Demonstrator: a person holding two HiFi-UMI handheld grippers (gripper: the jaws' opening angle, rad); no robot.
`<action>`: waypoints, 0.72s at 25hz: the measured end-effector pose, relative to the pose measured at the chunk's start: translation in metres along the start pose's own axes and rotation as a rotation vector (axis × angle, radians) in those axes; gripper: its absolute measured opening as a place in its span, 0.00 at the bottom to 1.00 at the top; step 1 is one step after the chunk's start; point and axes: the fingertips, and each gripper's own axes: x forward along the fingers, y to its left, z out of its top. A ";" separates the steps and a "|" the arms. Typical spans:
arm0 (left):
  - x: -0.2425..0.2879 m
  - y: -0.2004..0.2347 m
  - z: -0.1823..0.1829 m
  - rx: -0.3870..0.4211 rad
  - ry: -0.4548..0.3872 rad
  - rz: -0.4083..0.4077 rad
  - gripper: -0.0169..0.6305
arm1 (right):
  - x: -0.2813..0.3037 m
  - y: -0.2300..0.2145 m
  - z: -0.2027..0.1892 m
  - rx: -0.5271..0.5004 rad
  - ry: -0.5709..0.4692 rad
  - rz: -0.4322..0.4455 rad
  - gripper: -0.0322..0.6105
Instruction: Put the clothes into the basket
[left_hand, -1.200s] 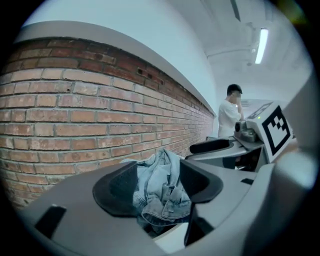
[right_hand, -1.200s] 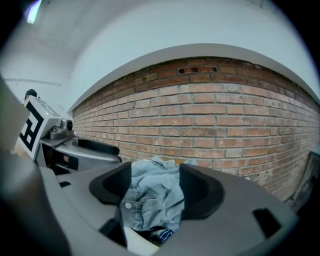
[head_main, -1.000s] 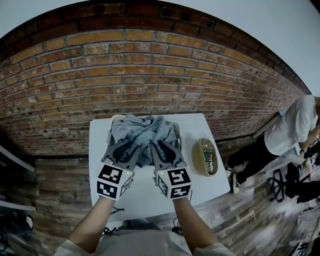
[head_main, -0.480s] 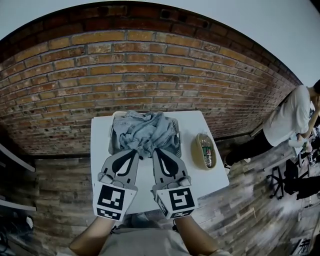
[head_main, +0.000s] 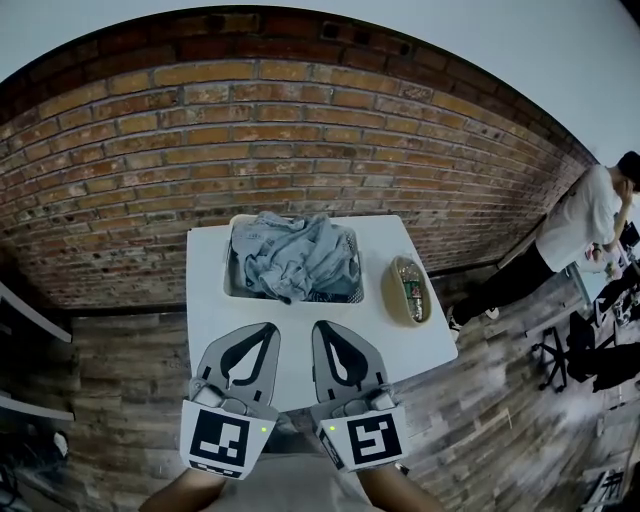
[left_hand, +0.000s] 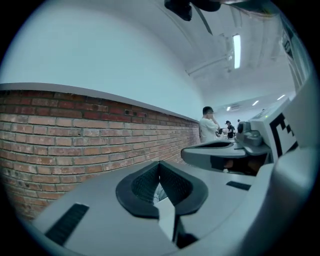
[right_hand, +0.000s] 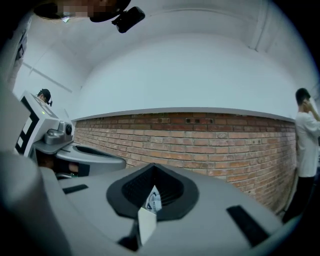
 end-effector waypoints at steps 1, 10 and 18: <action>-0.006 -0.001 0.000 0.003 -0.001 -0.002 0.04 | -0.004 0.005 0.002 -0.009 -0.005 -0.002 0.06; -0.044 -0.029 -0.020 0.012 0.024 -0.048 0.04 | -0.038 0.039 -0.006 -0.007 -0.011 -0.003 0.06; -0.058 -0.045 -0.023 0.016 0.014 -0.067 0.04 | -0.056 0.051 -0.018 0.012 0.012 -0.001 0.06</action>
